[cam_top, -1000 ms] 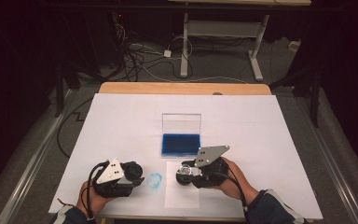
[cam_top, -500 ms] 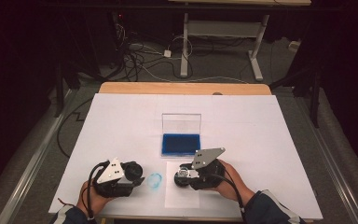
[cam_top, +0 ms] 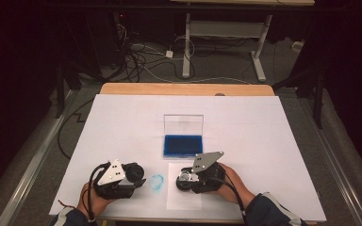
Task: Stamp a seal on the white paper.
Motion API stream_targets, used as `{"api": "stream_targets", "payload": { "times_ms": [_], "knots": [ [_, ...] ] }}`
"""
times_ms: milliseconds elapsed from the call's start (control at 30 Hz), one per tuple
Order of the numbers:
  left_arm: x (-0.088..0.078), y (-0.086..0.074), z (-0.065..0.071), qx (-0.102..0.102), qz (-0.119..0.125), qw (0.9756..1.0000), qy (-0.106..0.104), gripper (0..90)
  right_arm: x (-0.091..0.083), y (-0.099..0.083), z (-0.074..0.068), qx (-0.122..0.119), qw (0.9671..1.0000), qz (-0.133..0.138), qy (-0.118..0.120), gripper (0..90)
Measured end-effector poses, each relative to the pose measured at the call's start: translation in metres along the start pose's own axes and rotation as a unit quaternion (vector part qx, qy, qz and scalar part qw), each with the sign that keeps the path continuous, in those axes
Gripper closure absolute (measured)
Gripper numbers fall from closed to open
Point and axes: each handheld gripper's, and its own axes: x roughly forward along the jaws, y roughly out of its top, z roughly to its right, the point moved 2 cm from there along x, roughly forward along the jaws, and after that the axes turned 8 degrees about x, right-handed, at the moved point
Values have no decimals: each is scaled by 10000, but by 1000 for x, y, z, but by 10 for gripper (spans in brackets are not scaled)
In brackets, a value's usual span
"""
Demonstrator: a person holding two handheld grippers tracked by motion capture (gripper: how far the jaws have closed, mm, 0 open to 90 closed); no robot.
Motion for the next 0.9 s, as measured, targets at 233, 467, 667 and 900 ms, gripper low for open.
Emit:
{"api": "stream_targets", "payload": {
  "times_ms": [233,467,667,900],
  "knots": [
    [0,0,0,15,-5,10000,2,358,2,-4,2,-7,10000,-33,-5,566],
    [0,0,0,26,-12,10000,0,358,2,-5,2,23,10000,-97,5,567],
    [0,0,1,27,-13,10000,-7,358,2,-5,1,11,9999,-130,-10,567],
    [0,0,0,11,0,10000,13,358,2,-5,2,-21,9999,-138,7,567]
  ]
}}
